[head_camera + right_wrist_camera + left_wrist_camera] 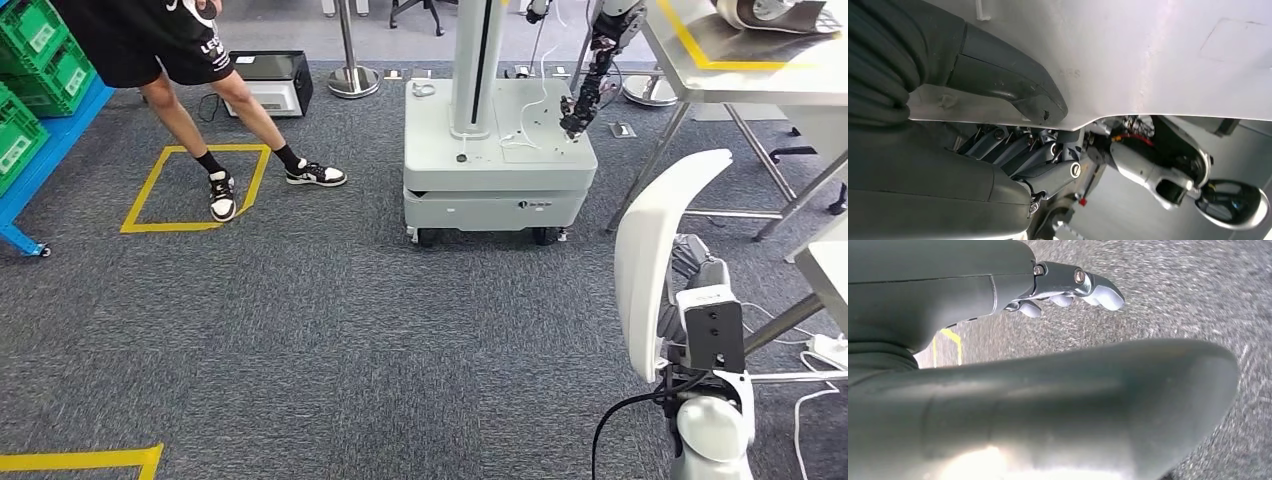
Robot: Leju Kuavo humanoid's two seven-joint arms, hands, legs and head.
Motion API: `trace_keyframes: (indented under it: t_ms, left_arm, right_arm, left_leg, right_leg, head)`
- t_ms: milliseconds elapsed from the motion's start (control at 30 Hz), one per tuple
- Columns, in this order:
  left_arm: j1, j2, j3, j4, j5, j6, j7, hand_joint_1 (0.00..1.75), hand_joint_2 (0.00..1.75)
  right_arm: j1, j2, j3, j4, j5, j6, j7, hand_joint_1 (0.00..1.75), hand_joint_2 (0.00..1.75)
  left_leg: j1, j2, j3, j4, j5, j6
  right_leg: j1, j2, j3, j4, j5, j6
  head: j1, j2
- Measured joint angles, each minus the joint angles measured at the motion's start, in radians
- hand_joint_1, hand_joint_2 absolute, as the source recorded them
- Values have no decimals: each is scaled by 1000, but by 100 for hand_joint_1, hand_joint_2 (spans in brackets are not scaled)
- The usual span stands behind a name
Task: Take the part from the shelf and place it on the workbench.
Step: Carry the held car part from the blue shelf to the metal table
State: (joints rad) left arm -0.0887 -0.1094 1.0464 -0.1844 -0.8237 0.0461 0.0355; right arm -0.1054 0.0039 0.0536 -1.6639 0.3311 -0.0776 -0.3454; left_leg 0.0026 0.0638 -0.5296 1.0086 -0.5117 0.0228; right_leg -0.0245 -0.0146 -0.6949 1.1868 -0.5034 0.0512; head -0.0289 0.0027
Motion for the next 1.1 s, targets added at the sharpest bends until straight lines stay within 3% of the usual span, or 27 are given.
trace_keyframes:
  t_ms: [67,100,200,267,333,400,433,467,500,567,633,700,767,833,900,933,967,1033,1100]
  left_arm:
    - [0,-4,0,0,-3,-5,-7,0,0]
    - [0,-5,0,0,-8,-9,-6,0,0]
    - [-1,-12,-7,0,-56,-19,23,0,0]
    - [0,-16,-22,0,-99,-20,36,0,0]
    - [3,-18,-43,1,-138,-20,43,0,0]
    - [8,-18,-62,1,-162,-21,47,0,0]
    - [9,-18,-70,1,-167,-21,47,0,0]
    - [10,-18,-76,1,-169,-21,47,0,0]
    - [10,-18,-81,1,-170,-22,47,0,0]
    - [9,-17,-86,1,-161,-32,43,0,0]
    - [8,-15,-87,1,-147,-48,33,0,0]
    - [5,-14,-87,1,-137,-61,24,0,0]
    - [3,-15,-87,1,-129,-72,16,0,0]
    - [1,-15,-87,1,-126,-82,12,0,0]
    - [1,-16,-87,1,-126,-91,11,0,0]
    - [0,-17,-87,1,-129,-93,11,0,0]
    - [-1,-17,-87,1,-133,-96,12,0,0]
    - [-4,-18,-87,1,-143,-98,14,0,0]
    - [-7,-16,-88,1,-149,-98,15,0,0]
  right_arm:
    - [-1,-16,-10,-18,5,-1,-10,175,175]
    - [-1,-23,-13,-25,8,-1,-13,175,175]
    - [4,-39,-15,-38,14,0,-21,175,175]
    - [18,-46,-16,-60,20,-7,-24,175,175]
    - [34,-51,-16,-89,26,-14,-24,175,175]
    - [48,-54,-16,-108,28,-16,-21,175,175]
    - [55,-56,-16,-115,28,-16,-20,175,175]
    - [59,-57,-16,-120,28,-16,-18,175,175]
    - [62,-59,-16,-124,28,-16,-17,175,175]
    - [63,-61,-16,-130,26,-15,-19,175,175]
    - [65,-66,-15,-132,18,-14,-28,175,175]
    - [65,-71,-13,-132,7,-16,-41,175,175]
    - [60,-74,-12,-129,-4,-23,-49,175,175]
    - [48,-76,-9,-121,-11,-32,-52,175,175]
    - [42,-76,-7,-114,-15,-40,-56,175,175]
    - [42,-76,-6,-111,-16,-45,-58,175,175]
    - [42,-76,-6,-108,-16,-49,-61,175,175]
    - [41,-76,-5,-105,-16,-58,-66,175,175]
    - [40,-75,-4,-104,-15,-65,-71,175,175]
  left_leg:
    - [-4,19,-1,13,-13,-10]
    - [-7,26,-1,18,-19,-16]
    - [-8,44,9,19,-28,-31]
    - [-2,6,-3,55,-58,-41]
    - [1,-45,-55,172,-124,-45]
    - [1,-60,-114,295,-167,-44]
    - [1,-62,-126,312,-161,-42]
    - [1,-66,-118,287,-133,-39]
    - [1,-74,-95,229,-93,-35]
    - [4,-121,-41,93,-31,-30]
    - [3,-153,-18,32,-16,-27]
    - [1,-135,-13,24,-10,-18]
    - [2,-109,-9,12,1,-3]
    - [1,-81,-10,6,7,7]
    - [-2,-52,-13,7,6,10]
    - [-3,-37,-13,8,5,10]
    - [-3,-24,-13,9,4,10]
    - [-3,1,-11,13,-1,6]
    - [-7,20,-9,18,-8,-2]
  right_leg:
    - [1,-41,68,-118,37,-5]
    - [3,-52,83,-145,41,-12]
    - [4,-28,82,-151,43,-36]
    - [0,-9,81,-156,48,-49]
    - [0,9,79,-158,51,-56]
    - [2,34,78,-158,52,-59]
    - [3,48,78,-157,52,-59]
    - [3,62,78,-156,52,-59]
    - [3,75,78,-155,52,-58]
    - [2,100,76,-152,54,-53]
    - [0,124,70,-155,60,-39]
    - [-3,144,64,-162,69,-23]
    - [0,105,48,-140,55,-16]
    - [5,42,2,-40,-4,-14]
    - [6,24,-55,88,-59,-11]
    - [6,23,-65,117,-64,-10]
    - [6,20,-54,105,-51,-9]
    - [7,-3,21,-24,6,-12]
    - [12,-37,84,-135,39,-21]
  head:
    - [0,0]
    - [-1,0]
    - [-3,0]
    - [-4,0]
    - [-7,0]
    - [-8,0]
    - [-8,0]
    - [-8,0]
    - [-8,0]
    - [-8,0]
    - [-9,0]
    - [-9,0]
    - [-6,0]
    - [-3,0]
    - [-3,0]
    - [-2,0]
    - [-2,0]
    - [-2,0]
    - [-2,0]
